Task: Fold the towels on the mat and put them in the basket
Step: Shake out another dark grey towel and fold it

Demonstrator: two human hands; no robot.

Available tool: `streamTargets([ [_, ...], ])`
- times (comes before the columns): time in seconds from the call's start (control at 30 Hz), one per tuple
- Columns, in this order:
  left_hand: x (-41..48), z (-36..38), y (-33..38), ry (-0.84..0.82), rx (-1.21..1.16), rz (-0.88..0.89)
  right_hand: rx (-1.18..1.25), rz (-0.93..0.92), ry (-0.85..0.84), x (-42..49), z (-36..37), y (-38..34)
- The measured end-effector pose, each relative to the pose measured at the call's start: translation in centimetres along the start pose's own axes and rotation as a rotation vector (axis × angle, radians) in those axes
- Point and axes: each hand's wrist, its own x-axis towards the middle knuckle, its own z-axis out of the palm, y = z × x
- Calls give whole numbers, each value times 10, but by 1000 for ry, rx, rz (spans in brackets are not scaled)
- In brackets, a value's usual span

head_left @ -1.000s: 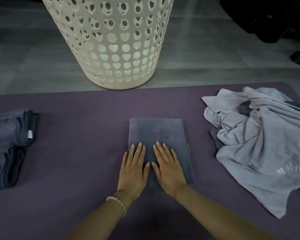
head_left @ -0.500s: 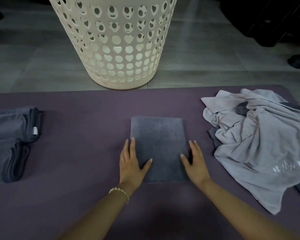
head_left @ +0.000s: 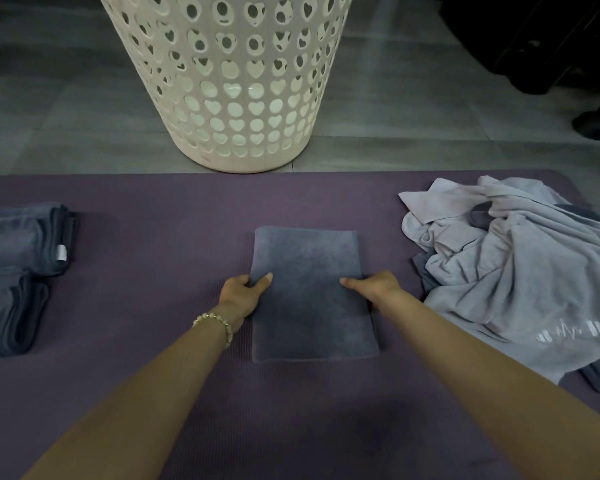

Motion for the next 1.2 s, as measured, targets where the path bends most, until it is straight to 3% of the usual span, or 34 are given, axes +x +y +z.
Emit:
streamTargets([
  [0.47, -1, -6, -1, -5, -69, -104, 98, 92, -273, -7, -2, -15],
  [0.77, -7, -31, 18, -306, -361, -258, 338, 139, -544, -24, -18, -20],
  [0.93, 1, -70, 65, -258, -236, -154, 391, 28, -551, -37, -13, -61],
  [1.2, -7, -113, 129, 123, -33, 285, 382, -421, -293, -64, 7, -128],
])
